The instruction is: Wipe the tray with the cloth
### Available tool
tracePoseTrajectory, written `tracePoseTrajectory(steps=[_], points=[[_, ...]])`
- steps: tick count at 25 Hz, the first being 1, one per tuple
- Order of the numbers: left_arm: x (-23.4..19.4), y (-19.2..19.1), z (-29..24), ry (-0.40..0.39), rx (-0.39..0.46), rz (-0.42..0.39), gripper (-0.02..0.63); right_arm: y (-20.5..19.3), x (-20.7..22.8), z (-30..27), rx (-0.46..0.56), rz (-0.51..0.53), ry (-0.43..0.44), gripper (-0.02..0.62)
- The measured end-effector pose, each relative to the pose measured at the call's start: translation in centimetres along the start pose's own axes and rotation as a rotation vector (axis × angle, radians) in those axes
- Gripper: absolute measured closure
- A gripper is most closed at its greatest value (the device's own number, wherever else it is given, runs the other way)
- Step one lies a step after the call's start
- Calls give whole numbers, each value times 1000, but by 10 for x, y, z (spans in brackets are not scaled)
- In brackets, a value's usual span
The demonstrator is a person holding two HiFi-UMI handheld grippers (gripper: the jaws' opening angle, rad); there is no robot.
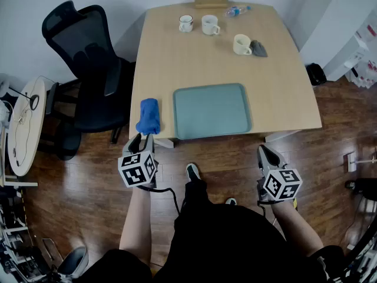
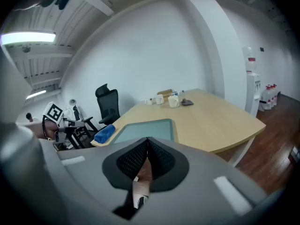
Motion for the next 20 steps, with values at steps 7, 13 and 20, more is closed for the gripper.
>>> tracePoseTrajectory(steps=[7,13,20], points=[[-65,31,-128,-65,-286,-104,351,15,13,-112,-138,50,-125,588],[-83,-2,-186,-96,-484,-133,351,17,33,-174,-252,50,-143,496],[-86,5,-179,-79,-483,20,471,-3,66,-203,-389,4,-118,489]])
Point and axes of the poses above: the fingertips, and each gripper's own axes: z backward along the fingers, x to its right, y out of its top, the point moved 7 cm from there along z, backward along the fingers, and after that the axes turned 3 degrees about -y, right-handed, at the moved point
